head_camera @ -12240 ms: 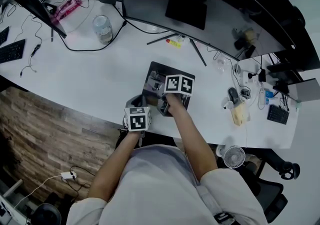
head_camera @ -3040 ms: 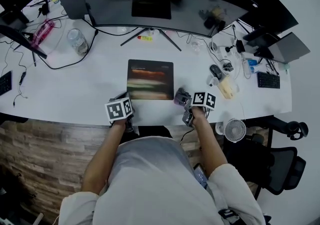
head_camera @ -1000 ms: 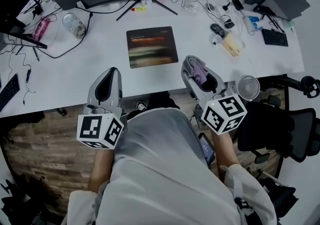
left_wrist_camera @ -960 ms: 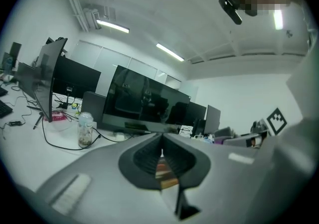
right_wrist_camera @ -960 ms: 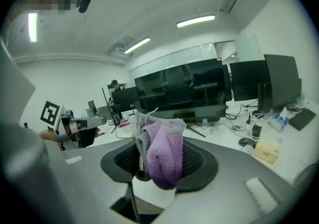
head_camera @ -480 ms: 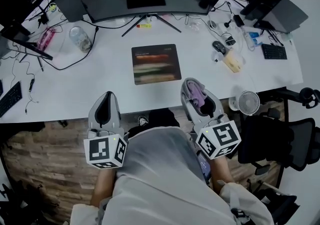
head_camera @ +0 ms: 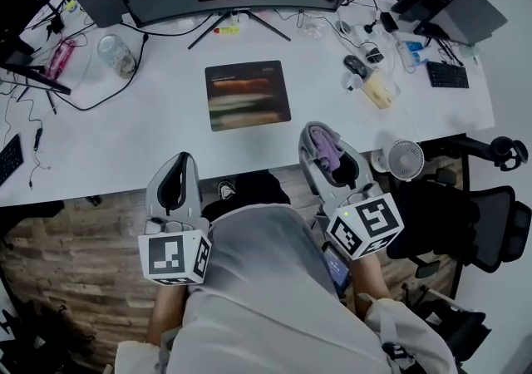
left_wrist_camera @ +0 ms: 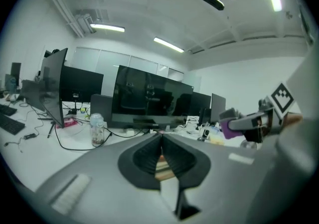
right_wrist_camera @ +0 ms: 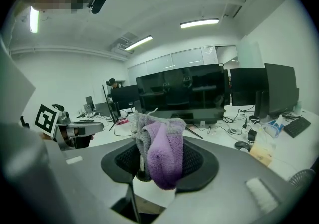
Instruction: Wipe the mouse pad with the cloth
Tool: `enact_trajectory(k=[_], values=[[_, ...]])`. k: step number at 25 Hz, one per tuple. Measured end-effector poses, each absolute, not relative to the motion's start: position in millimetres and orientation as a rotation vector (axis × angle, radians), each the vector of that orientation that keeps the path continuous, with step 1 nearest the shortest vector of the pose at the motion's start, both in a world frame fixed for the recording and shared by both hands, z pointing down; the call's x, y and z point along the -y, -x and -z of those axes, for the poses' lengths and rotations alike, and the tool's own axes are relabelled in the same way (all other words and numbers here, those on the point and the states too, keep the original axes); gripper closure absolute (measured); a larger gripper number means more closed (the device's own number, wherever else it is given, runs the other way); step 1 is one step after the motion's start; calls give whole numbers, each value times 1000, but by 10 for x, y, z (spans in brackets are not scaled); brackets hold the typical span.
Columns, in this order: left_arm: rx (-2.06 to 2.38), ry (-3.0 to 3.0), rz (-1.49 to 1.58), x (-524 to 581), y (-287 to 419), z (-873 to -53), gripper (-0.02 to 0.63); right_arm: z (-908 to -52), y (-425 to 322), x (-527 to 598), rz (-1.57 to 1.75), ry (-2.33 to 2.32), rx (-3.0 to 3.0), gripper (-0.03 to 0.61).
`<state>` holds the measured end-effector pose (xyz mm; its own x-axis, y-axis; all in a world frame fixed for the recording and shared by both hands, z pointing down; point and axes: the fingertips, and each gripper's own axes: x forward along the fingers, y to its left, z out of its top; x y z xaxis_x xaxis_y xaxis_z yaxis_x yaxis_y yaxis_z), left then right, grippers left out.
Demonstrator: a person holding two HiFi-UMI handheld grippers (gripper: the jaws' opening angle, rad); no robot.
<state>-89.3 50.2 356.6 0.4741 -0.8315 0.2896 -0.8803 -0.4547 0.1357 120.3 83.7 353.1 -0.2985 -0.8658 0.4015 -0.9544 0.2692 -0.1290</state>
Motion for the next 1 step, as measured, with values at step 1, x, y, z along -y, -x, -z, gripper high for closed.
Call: enact_trajectory(k=[1], values=[[1468,-2477,-274,-512,882,-3544,614,-3549,-1191,-839,-512,-1674,2294,397]])
